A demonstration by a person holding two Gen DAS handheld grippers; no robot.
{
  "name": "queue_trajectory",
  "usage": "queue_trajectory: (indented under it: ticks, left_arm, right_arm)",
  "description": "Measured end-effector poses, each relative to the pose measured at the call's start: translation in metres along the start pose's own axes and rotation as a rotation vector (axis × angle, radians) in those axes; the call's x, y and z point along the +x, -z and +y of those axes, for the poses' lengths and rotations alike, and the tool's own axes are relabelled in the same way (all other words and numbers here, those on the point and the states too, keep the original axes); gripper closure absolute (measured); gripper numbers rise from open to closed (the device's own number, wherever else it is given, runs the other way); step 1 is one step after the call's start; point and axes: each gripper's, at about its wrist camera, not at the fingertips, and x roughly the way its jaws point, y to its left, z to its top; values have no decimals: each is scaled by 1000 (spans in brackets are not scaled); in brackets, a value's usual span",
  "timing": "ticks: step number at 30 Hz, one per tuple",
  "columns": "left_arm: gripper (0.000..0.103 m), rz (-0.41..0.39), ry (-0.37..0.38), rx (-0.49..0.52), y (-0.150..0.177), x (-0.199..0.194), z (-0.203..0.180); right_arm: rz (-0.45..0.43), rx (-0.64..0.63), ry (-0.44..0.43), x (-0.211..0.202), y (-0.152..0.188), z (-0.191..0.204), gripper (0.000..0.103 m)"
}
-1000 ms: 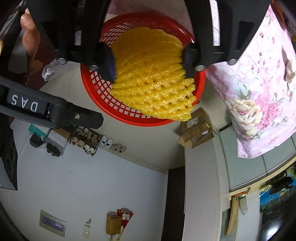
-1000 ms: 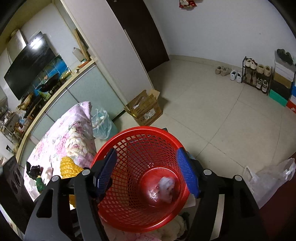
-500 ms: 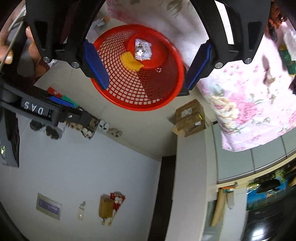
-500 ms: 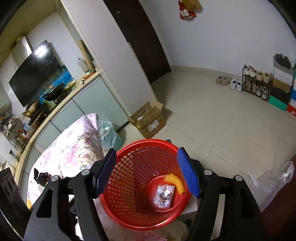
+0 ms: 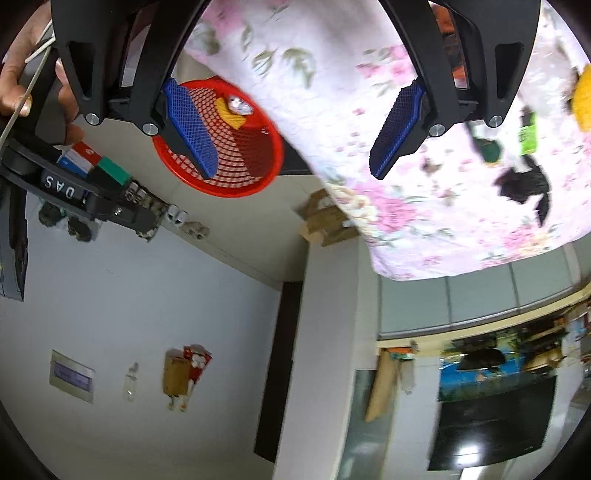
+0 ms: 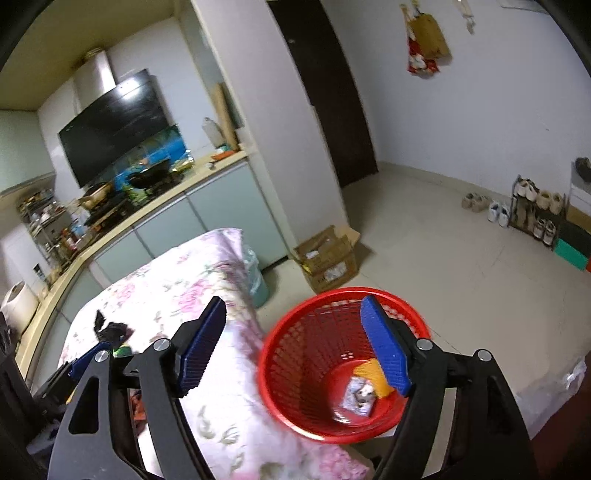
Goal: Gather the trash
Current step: 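Grasp the cream mesh net with the left tool while the right tool grasps the brown cloth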
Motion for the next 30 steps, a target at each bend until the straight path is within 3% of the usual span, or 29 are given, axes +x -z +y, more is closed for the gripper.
queue_trajectory:
  ticks: [5, 11, 16, 23, 30]
  left_arm:
    - [22, -20, -56, -49, 2, -35, 38]
    - [22, -50, -192, -108, 9, -95, 107]
    - [21, -63, -273, -190, 32, -138, 154]
    - [19, 12, -221, -298, 84, -139, 177]
    - [19, 156, -200, -190, 118, -97, 162]
  right_arm:
    - [9, -73, -51, -4, 10, 28, 29]
    - [36, -131, -78, -3, 23, 48, 29]
    - [62, -150, -100, 0, 31, 58, 29]
    - [92, -193, -129, 0, 44, 75, 29]
    - [117, -200, -138, 5, 48, 79, 29]
